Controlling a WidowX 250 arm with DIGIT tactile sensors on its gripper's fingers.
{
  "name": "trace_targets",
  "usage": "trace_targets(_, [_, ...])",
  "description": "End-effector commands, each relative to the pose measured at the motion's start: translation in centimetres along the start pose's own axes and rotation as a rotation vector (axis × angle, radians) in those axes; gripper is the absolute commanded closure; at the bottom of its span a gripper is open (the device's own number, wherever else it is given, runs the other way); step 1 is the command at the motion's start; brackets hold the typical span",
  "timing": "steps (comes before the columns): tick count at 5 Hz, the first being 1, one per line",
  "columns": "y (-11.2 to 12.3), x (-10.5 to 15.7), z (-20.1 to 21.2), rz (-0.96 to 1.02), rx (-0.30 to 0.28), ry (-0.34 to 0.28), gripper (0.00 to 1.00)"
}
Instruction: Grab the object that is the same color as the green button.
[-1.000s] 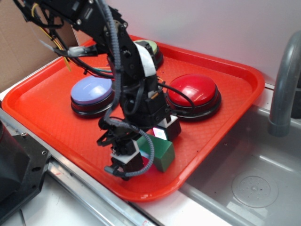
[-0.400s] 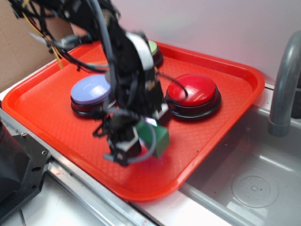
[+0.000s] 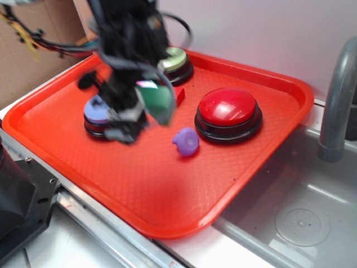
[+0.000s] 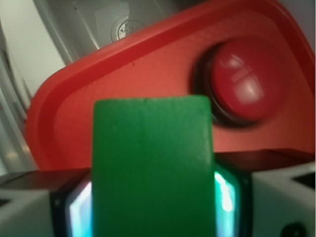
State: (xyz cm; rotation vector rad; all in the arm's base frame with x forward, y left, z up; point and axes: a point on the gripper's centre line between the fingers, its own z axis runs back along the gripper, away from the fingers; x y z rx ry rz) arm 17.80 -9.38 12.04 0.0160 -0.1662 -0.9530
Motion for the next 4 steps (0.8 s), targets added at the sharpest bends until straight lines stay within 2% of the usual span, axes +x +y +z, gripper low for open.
trace_targets(1, [1.7, -3.4, 6.7, 0.481, 0.062, 0.067, 1.00])
trace_targets(2, [2.5, -5.5, 7.7, 0.663, 0.043, 0.119, 1.00])
trace_targets(3, [2.4, -7.0, 8.5, 0.771, 0.064, 0.120, 1.00])
trace_targets(4, [2.7, -7.8, 7.6, 0.895, -0.041, 0.124, 1.00])
